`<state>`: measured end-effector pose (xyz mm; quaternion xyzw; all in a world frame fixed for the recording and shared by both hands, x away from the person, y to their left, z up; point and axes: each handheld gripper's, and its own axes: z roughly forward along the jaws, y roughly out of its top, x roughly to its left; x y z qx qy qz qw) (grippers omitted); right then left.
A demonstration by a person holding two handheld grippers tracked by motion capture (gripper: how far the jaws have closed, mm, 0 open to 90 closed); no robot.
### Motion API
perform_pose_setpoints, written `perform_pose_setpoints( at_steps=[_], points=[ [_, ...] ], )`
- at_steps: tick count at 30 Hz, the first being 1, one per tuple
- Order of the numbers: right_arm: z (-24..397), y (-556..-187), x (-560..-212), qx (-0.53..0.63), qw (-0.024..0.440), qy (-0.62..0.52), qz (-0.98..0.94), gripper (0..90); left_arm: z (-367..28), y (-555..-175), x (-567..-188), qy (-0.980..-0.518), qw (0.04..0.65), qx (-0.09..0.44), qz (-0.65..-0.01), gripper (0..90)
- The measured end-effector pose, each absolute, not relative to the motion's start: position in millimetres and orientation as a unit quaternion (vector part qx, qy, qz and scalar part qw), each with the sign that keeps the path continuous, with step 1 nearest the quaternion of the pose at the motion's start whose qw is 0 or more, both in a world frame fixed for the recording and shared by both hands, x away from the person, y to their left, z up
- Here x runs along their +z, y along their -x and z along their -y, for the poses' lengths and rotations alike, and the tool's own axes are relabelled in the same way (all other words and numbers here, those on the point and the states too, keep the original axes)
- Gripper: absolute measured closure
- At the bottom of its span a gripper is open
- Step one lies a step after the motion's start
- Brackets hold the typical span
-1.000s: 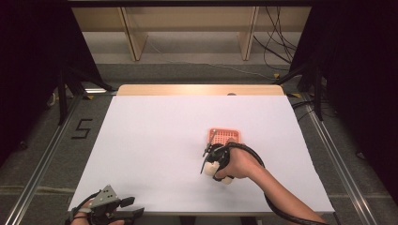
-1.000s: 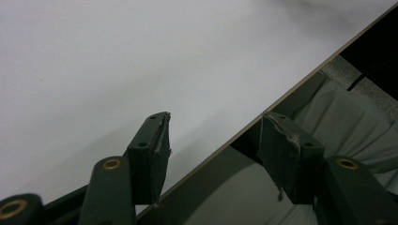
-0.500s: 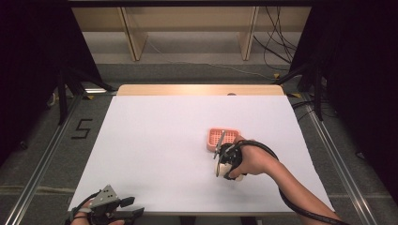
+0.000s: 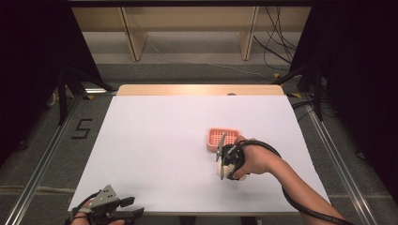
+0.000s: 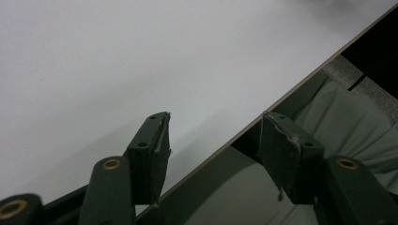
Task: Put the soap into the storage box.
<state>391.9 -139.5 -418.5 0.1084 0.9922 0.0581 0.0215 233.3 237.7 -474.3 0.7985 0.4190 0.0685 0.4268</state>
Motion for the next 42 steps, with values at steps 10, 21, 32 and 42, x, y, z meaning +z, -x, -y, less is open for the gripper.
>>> perform_pose_setpoints(
  at_steps=[10, 21, 32, 42],
  points=[
    [145.6, -397.8, -415.6, 0.058, 0.027, -0.082, -0.995, 50.6, -237.8, -233.1, -474.2, -0.798, 0.427, 0.069, -0.419, 42.7],
    [154.5, -403.4, -409.5, 0.041, 0.033, -0.097, -0.994, 50.6, -237.5, -233.0, -474.4, -0.797, 0.429, 0.070, -0.420, 42.7],
    [161.0, -412.1, -410.7, 0.053, 0.042, -0.099, -0.993, 50.6, -239.2, -233.1, -473.2, -0.803, 0.422, 0.067, -0.416, 42.7],
    [165.7, -415.6, -405.1, 0.077, 0.096, -0.108, -0.987, 50.6, -237.6, -232.9, -474.4, -0.797, 0.428, 0.070, -0.420, 42.7]
  ],
)
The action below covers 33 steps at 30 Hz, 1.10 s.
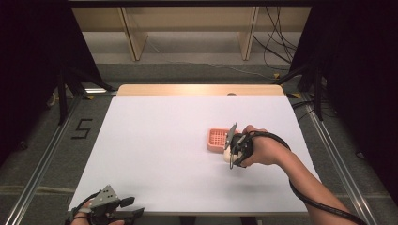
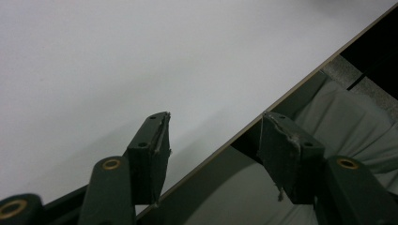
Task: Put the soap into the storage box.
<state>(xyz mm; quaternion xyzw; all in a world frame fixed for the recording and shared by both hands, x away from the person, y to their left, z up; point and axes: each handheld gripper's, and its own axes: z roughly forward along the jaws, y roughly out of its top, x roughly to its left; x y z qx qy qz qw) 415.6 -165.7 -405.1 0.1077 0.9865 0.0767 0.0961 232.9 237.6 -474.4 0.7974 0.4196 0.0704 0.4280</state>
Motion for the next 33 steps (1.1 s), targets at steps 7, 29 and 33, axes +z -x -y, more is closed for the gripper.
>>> perform_pose_setpoints(
  at_steps=[7, 29, 33],
  points=[
    [169.5, -418.6, -401.5, 0.102, 0.122, -0.120, -0.980, 50.6, -237.6, -233.0, -474.4, -0.797, 0.428, 0.071, -0.420, 42.6],
    [180.5, -429.4, -394.5, 0.163, 0.135, -0.154, -0.965, 50.6, -239.1, -234.2, -474.3, -0.805, 0.414, 0.076, -0.417, 42.6],
    [180.9, -430.5, -394.7, 0.165, 0.130, -0.167, -0.963, 50.6, -239.5, -234.2, -474.1, -0.807, 0.414, 0.074, -0.416, 42.6]
  ],
)
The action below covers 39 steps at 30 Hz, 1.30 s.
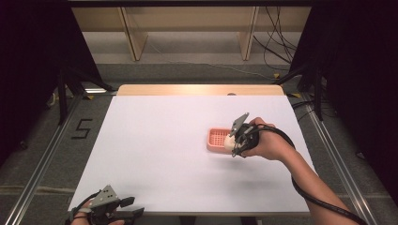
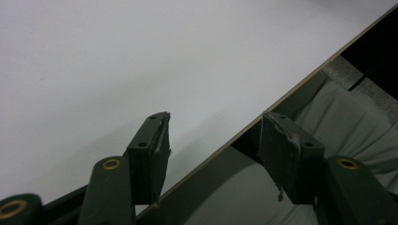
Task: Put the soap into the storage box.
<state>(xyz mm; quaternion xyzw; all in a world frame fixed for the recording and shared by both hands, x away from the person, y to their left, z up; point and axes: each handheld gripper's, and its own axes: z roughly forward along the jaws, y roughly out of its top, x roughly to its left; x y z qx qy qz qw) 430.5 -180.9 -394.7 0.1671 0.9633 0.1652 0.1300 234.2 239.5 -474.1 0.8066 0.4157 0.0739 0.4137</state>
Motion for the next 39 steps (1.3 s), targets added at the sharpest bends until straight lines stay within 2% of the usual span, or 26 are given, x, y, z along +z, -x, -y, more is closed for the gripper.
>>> perform_pose_setpoints(
  at_steps=[19, 30, 32, 37, 39],
  points=[
    [184.0, -438.3, -395.1, 0.180, 0.133, -0.178, -0.958, 50.6, -237.7, -232.9, -474.4, -0.797, 0.428, 0.070, -0.420, 42.6],
    [183.1, -441.9, -394.9, 0.180, 0.132, -0.184, -0.957, 50.6, -239.4, -234.0, -474.1, -0.806, 0.415, 0.077, -0.415, 42.6],
    [182.6, -443.3, -395.0, 0.180, 0.132, -0.177, -0.958, 50.6, -237.8, -232.9, -474.4, -0.797, 0.429, 0.071, -0.419, 42.6],
    [180.8, -444.3, -395.0, 0.181, 0.132, -0.179, -0.958, 50.6, -239.1, -233.9, -474.3, -0.805, 0.415, 0.079, -0.416, 42.6],
    [180.3, -444.4, -394.5, 0.179, 0.135, -0.181, -0.957, 50.6, -237.7, -232.8, -474.4, -0.797, 0.429, 0.071, -0.419, 42.6]
  ],
)
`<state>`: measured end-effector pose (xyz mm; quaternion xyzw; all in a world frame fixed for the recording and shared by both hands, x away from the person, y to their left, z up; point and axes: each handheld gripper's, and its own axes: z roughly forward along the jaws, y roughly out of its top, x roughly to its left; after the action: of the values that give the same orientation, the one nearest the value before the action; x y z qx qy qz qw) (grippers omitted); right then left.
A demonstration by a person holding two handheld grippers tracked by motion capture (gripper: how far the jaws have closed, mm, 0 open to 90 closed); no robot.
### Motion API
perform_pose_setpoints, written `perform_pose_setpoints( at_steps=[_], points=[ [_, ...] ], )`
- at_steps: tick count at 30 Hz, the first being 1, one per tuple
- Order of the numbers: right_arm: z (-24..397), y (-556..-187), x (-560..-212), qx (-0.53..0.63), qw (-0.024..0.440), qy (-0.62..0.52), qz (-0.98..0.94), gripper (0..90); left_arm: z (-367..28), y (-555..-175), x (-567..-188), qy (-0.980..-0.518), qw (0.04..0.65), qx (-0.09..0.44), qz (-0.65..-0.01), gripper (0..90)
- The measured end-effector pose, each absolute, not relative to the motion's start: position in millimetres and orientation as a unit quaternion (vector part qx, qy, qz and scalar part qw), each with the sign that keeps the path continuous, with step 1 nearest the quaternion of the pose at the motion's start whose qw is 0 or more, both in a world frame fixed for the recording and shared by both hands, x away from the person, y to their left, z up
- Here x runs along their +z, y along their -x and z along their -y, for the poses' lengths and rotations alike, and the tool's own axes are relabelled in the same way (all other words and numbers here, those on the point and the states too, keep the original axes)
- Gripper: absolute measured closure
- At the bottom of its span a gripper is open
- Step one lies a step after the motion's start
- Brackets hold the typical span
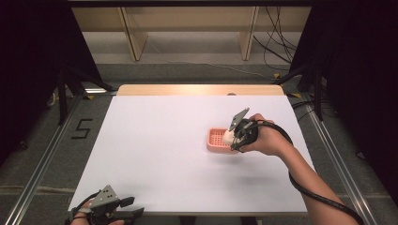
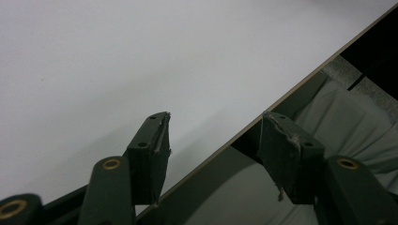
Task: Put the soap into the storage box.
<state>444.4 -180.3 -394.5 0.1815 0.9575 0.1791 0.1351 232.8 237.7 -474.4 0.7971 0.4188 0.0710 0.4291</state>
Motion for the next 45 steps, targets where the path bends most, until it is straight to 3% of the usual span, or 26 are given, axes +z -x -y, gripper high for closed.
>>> perform_pose_setpoints(
  at_steps=[45],
  points=[
    [167.5, -470.5, -396.8, 0.163, 0.132, -0.183, -0.960, 50.6, -238.2, -232.4, -473.8, -0.798, 0.428, 0.072, -0.417, 42.6]
  ],
)
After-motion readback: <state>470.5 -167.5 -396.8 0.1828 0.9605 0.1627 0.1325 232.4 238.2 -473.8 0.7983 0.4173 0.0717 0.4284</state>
